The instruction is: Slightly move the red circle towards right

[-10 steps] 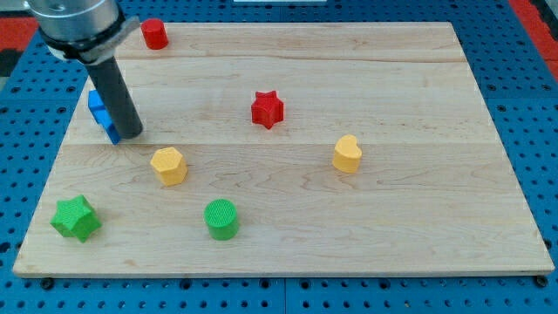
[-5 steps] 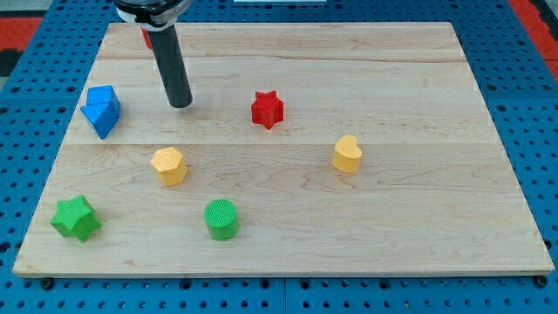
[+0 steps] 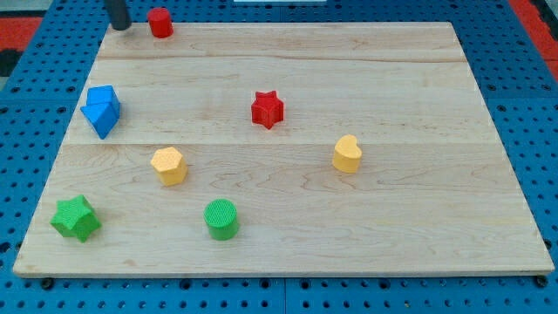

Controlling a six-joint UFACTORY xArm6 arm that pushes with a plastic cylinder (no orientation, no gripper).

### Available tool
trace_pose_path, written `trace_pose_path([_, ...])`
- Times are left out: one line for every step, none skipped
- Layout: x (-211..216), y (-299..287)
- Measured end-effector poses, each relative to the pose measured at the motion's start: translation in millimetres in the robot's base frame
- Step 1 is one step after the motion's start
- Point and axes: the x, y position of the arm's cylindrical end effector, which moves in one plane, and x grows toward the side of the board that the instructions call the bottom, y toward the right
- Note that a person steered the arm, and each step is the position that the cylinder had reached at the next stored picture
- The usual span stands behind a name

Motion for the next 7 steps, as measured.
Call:
trace_pose_path([-1, -6])
trace_pose_path([-1, -6])
trace_pose_path([3, 71])
trace_pose_path([60, 185])
trace_pose_path([115, 203])
trace_pose_path([80, 292])
trace_pose_path([2, 254])
